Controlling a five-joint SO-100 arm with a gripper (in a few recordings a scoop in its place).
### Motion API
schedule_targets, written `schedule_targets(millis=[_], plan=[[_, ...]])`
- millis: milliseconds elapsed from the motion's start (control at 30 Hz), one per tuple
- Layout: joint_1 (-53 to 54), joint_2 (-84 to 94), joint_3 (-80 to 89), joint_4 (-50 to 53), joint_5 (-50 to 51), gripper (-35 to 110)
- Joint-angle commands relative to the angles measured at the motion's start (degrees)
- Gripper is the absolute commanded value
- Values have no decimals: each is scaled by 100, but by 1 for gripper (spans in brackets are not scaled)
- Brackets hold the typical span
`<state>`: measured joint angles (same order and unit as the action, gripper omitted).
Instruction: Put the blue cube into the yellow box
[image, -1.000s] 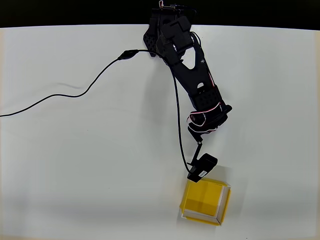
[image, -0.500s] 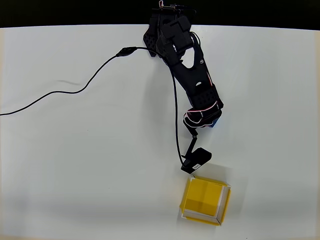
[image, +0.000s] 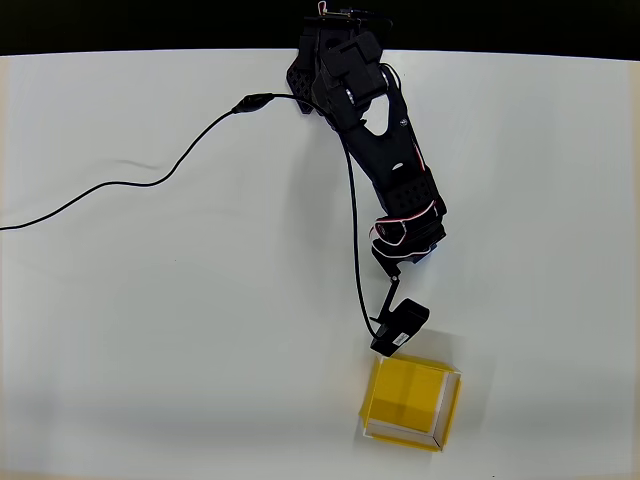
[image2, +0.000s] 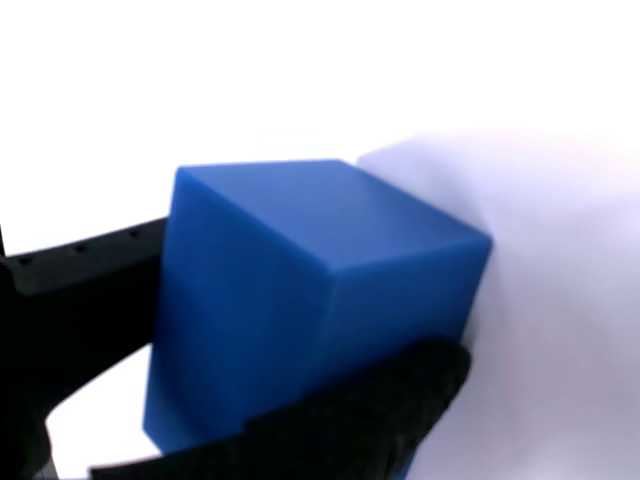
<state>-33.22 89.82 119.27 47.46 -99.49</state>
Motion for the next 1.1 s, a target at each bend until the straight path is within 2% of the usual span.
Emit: schedule_targets(millis=[0, 167, 533, 1067], plan=[[44, 765, -62, -211, -158, 16], [299, 1072, -44, -650, -439, 13], [1107, 1802, -747, -2443, -1670, 13], [1564, -721, -3665, -3902, -1327, 13]])
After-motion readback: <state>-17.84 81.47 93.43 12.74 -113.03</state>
